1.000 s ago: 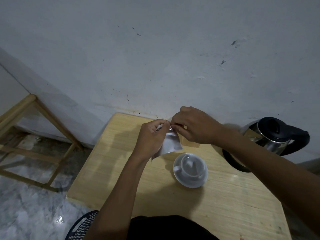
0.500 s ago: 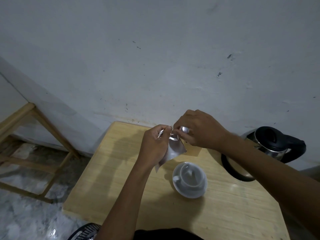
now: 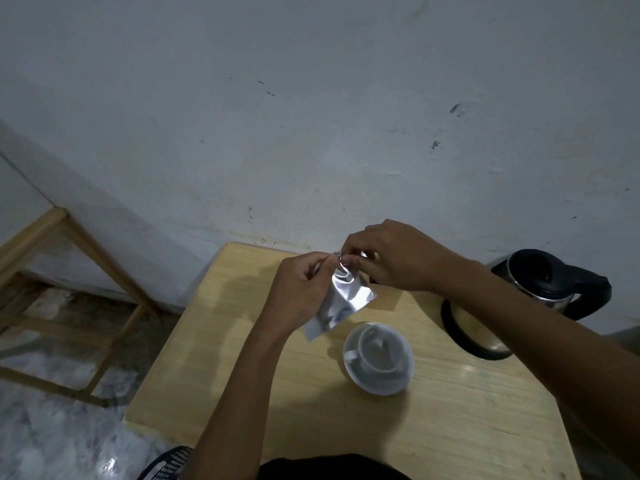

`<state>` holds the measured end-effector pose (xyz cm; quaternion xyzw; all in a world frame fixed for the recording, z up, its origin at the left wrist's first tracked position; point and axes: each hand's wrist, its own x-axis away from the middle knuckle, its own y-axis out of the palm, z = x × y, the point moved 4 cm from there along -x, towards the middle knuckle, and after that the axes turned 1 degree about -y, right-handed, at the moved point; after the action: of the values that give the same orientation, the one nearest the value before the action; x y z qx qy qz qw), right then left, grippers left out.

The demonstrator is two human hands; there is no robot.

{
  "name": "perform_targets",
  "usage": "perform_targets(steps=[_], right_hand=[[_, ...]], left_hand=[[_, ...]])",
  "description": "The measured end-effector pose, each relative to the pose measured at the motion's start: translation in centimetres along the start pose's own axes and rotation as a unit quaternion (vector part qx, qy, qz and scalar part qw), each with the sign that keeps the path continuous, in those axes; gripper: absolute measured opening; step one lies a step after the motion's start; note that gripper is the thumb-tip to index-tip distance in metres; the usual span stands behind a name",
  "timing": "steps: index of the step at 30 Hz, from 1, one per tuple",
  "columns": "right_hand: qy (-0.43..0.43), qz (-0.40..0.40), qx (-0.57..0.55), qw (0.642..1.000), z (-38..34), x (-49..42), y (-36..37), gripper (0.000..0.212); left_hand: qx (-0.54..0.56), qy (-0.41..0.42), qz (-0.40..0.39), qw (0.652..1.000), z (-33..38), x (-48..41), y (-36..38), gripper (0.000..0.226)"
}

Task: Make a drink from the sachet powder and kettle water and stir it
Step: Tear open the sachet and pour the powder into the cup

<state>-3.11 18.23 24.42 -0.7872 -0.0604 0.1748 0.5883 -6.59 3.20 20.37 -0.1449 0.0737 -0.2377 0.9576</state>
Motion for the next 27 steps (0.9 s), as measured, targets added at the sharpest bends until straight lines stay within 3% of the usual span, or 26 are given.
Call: perform_targets(steps=[7, 13, 16, 19, 23, 27], right_hand=[[-0.100, 0.130, 0.167, 0.972, -2.0, 0.7, 0.9, 0.016], [-0.106, 0.199, 0.214, 0.950, -2.6, 1.4, 0.9, 0.034], [-0.094, 0.222, 0.244, 0.939, -2.4, 2.2, 1.7, 0.020], [-0.071, 0.235, 0.235, 0.940, -2.6, 3.1, 2.4, 0.015], [-0.013, 0.268, 0.191, 0.944, -1.8, 4.4, 2.5, 0.012], [0.034, 0.307, 0.098, 0.946, -1.4, 6.6, 2.5, 0.008]], left_hand=[[0.160, -0.113, 0.033, 0.980, -0.6, 0.4, 0.8, 0.022], [0.155, -0.102, 0.045, 0.982, -0.4, 0.1, 1.2, 0.025], [0.138, -0.093, 0.061, 0.984, -0.8, -0.1, 1.3, 0.031], [0.098, -0.094, 0.107, 0.985, -1.6, -0.6, 0.2, 0.029], [0.090, -0.069, 0.105, 0.988, -1.6, -1.3, 0.3, 0.030], [0.117, -0.107, 0.125, 0.979, -3.1, -1.3, 0.1, 0.025]])
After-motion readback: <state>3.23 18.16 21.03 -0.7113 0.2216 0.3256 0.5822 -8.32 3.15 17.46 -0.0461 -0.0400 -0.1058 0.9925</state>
